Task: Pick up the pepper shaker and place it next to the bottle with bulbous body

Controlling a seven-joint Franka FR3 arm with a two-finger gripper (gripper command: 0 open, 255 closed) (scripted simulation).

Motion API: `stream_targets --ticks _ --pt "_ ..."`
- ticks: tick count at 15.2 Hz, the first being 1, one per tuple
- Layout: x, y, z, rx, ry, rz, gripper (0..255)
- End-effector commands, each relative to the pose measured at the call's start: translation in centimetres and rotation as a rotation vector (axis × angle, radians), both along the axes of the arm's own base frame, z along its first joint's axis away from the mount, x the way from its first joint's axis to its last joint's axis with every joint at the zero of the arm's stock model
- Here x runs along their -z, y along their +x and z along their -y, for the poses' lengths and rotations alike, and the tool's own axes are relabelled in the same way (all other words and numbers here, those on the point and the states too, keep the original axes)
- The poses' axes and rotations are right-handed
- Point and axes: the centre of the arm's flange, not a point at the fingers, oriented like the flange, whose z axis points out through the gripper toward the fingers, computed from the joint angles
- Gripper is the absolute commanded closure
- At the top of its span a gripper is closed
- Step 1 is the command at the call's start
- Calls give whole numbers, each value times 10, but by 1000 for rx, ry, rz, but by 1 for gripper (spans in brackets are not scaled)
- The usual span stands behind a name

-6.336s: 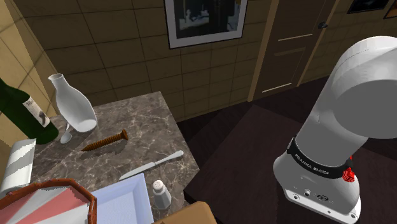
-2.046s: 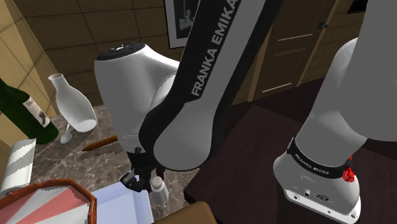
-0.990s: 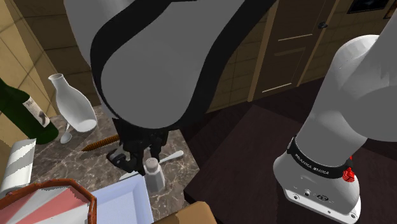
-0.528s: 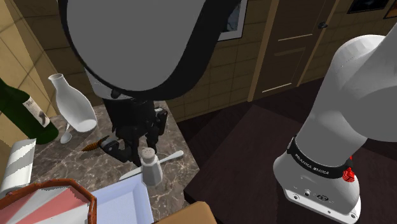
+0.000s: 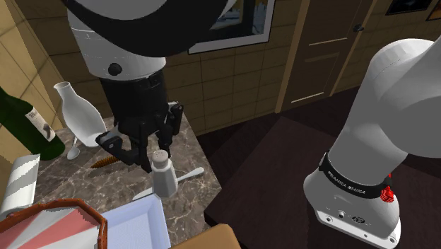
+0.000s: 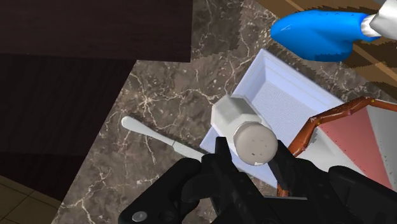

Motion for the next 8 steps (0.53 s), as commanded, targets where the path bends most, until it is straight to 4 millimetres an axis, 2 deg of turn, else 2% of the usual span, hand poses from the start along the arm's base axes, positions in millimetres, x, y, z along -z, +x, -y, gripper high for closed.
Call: stream_targets --ticks 1,8 --pt "-11 -1 0 0 0 -1 255" --pt "-48 -1 0 0 0 -1 255"
